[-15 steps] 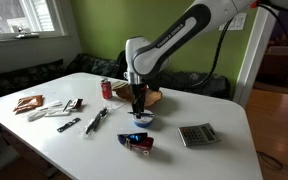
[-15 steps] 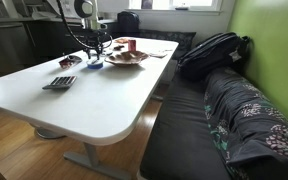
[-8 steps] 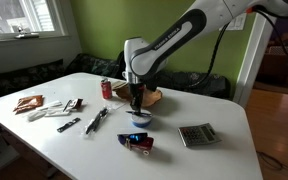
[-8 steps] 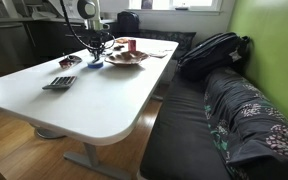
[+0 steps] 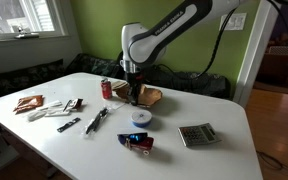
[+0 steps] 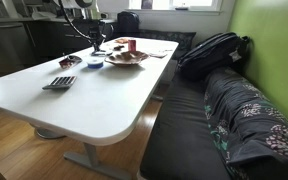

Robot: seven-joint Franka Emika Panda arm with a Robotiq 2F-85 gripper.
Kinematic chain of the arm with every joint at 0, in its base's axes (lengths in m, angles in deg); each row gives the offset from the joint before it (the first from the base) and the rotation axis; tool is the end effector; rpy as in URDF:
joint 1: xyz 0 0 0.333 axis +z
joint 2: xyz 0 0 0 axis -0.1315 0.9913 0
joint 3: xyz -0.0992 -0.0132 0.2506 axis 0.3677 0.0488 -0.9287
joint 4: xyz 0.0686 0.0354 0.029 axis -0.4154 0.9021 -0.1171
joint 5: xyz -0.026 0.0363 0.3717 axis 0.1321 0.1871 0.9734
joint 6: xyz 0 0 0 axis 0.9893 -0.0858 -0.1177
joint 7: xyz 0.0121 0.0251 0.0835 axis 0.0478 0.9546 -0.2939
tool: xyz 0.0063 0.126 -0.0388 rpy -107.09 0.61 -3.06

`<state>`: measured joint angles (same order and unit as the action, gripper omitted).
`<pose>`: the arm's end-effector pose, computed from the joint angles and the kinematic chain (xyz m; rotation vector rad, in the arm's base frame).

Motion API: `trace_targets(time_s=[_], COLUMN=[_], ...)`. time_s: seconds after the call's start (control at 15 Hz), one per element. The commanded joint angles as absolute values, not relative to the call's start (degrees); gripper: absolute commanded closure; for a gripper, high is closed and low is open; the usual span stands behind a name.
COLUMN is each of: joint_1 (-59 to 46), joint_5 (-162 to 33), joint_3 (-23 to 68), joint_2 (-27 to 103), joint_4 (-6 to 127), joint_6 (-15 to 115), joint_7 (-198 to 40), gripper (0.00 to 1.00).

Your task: Take the pen off of the blue bowl and put it on wooden plate

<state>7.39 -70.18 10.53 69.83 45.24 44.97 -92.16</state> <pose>0.6524 0.2492 0.1848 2.9957 0.9090 0.1167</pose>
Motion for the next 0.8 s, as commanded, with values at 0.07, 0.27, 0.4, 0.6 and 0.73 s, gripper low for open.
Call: trace_targets(time_s=[0.07,0.27,0.4,0.6,0.73], joint_1=[6.92,6.69,5.38,3.18,1.99], joint_5=[-70.69,-70.64,-69.0,-66.46,-64.66], joint_3=[15.52,18.75,19.46,19.5,19.14], joint_2=[62.03,64.13,66.3,68.54,69.91], joint_4=[54.94,52.48,49.4,44.74,41.09], joint_6=[48.9,48.43,45.8,42.15,39.9], joint_7=[-80.88,-73.85,-71.5,-69.23,-68.25], gripper=[0.97,0.97,0.97,0.97,0.97])
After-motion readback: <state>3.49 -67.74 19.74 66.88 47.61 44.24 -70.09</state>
